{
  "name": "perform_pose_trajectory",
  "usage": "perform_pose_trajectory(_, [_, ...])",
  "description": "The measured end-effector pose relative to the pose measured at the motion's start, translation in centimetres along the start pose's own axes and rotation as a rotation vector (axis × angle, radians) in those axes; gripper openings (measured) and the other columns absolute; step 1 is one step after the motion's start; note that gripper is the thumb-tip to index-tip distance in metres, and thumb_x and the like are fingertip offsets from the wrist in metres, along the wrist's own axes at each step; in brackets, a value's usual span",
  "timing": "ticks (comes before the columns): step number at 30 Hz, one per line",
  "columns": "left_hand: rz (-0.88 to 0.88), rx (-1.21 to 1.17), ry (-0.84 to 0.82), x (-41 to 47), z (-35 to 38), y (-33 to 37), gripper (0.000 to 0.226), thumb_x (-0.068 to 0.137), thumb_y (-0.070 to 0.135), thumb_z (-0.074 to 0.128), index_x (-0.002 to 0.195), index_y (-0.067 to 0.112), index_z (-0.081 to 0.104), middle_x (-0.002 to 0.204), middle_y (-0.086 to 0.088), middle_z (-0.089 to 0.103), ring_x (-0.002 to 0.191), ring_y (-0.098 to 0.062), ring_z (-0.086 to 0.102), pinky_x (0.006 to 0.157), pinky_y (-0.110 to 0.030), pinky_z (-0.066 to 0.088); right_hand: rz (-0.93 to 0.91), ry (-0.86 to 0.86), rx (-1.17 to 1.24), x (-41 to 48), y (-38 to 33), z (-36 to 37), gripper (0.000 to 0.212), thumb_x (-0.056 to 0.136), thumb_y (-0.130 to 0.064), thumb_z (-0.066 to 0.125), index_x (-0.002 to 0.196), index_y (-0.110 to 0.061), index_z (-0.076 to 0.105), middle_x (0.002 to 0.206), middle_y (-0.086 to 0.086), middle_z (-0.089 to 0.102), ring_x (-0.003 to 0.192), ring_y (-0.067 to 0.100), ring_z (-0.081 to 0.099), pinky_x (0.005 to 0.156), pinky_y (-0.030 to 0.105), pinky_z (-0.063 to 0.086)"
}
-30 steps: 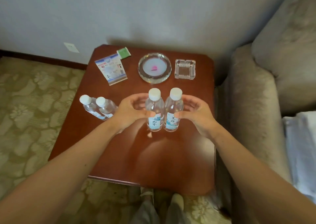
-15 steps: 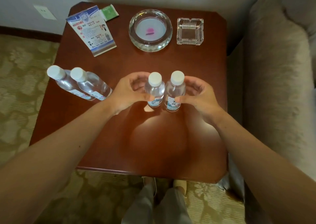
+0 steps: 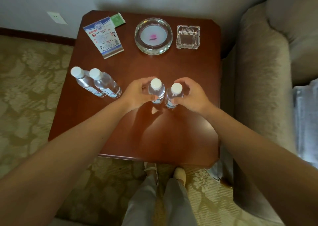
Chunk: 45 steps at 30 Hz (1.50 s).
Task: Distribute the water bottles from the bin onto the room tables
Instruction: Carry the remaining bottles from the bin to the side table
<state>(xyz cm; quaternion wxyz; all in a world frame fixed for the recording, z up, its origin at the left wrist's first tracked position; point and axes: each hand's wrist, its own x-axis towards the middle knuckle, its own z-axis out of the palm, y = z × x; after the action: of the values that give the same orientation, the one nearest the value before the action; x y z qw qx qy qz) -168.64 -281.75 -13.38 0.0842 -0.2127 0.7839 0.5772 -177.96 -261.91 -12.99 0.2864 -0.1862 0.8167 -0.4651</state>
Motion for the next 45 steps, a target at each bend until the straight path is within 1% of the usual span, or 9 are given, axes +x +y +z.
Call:
perform_pose_trajectory(6, [0.048,0.374,0.096,-0.6,-0.9,3.1,0.048,0.077,0.018,0.082,0.122,0.022,0.067,0.12,0.007,0.063,0.112,-0.01,0.061,0.1,-0.033,0.049,-0.055,0.008,-0.328,-0.1,-2.7,-1.1,0.04,0.072,-0.013,0.084,0.109,-0.017,0.071,0.11,-0.004,0.069,0.099,0.015,0.061,0.088,0.031,0.049])
perform_pose_trajectory(12, [0.213,0.66,0.094,-0.7,-1.3,4.5,0.037,0.079,0.028,0.077,0.114,0.024,0.068,0.111,0.002,0.067,0.104,-0.019,0.059,0.086,-0.035,0.047,-0.061,0.064,-0.307,0.3,-2.4,-0.3,0.029,0.07,-0.009,0.081,0.097,-0.018,0.073,0.097,-0.001,0.073,0.089,0.02,0.065,0.083,0.039,0.054])
perform_pose_trajectory(14, [0.279,0.752,0.098,-0.5,-1.6,4.5,0.032,0.079,0.028,0.077,0.11,0.024,0.07,0.104,0.001,0.069,0.107,-0.022,0.057,0.093,-0.041,0.046,-0.068,0.081,-0.264,0.6,-2.3,-0.1,0.028,0.068,-0.008,0.08,0.094,-0.018,0.073,0.095,-0.001,0.073,0.088,0.02,0.067,0.083,0.043,0.055])
perform_pose_trajectory(17, [0.338,0.865,0.092,-0.2,-2.7,4.4,0.033,0.078,0.027,0.078,0.111,0.024,0.072,0.101,0.0,0.071,0.115,-0.024,0.053,0.115,-0.043,0.026,-0.078,0.072,-0.229,1.0,-2.6,0.4,0.028,0.067,-0.005,0.08,0.091,-0.018,0.073,0.094,-0.002,0.073,0.088,0.02,0.068,0.084,0.043,0.055])
perform_pose_trajectory(20, [0.332,0.88,0.107,-0.2,-4.4,4.6,0.037,0.078,0.029,0.079,0.114,0.023,0.072,0.103,-0.002,0.071,0.117,-0.023,0.05,0.117,-0.042,0.018,-0.107,0.074,-0.195,1.6,-3.4,1.4,0.027,0.067,-0.005,0.08,0.09,-0.018,0.074,0.094,-0.004,0.073,0.088,0.018,0.068,0.084,0.043,0.056])
perform_pose_trajectory(24, [0.307,0.906,0.12,-0.6,-6.9,4.7,0.039,0.077,0.029,0.08,0.115,0.025,0.072,0.106,-0.001,0.071,0.114,-0.023,0.05,0.107,-0.042,0.03,-0.126,0.062,-0.168,2.8,-4.8,3.5,0.026,0.067,-0.004,0.078,0.091,-0.015,0.075,0.095,-0.003,0.074,0.089,0.017,0.069,0.084,0.042,0.056])
perform_pose_trajectory(30, [0.307,0.993,0.134,-1.0,-10.2,3.3,0.037,0.078,0.031,0.079,0.114,0.023,0.073,0.109,-0.002,0.072,0.118,-0.024,0.053,0.12,-0.048,0.006,-0.139,0.023,-0.146,3.9,-6.2,6.5,0.024,0.067,-0.006,0.078,0.087,-0.018,0.074,0.091,-0.005,0.073,0.087,0.016,0.068,0.083,0.041,0.057])
perform_pose_trajectory(38, [0.254,1.05,0.15,-1.1,-12.3,2.4,0.039,0.079,0.036,0.077,0.117,0.028,0.071,0.112,0.0,0.071,0.124,-0.022,0.049,0.12,-0.048,-0.001,-0.159,0.031,-0.173,4.9,-7.3,8.8,0.023,0.07,-0.005,0.076,0.09,-0.017,0.075,0.093,-0.005,0.073,0.086,0.015,0.067,0.08,0.035,0.056])
perform_pose_trajectory(45, [0.214,1.062,0.158,-0.9,-12.7,1.7,0.039,0.08,0.035,0.076,0.119,0.03,0.069,0.11,0.002,0.069,0.125,-0.021,0.047,0.12,-0.047,-0.005,-0.164,0.036,-0.185,5.7,-7.7,9.3,0.024,0.069,-0.004,0.074,0.09,-0.016,0.074,0.092,-0.003,0.073,0.088,0.018,0.067,0.082,0.04,0.056])
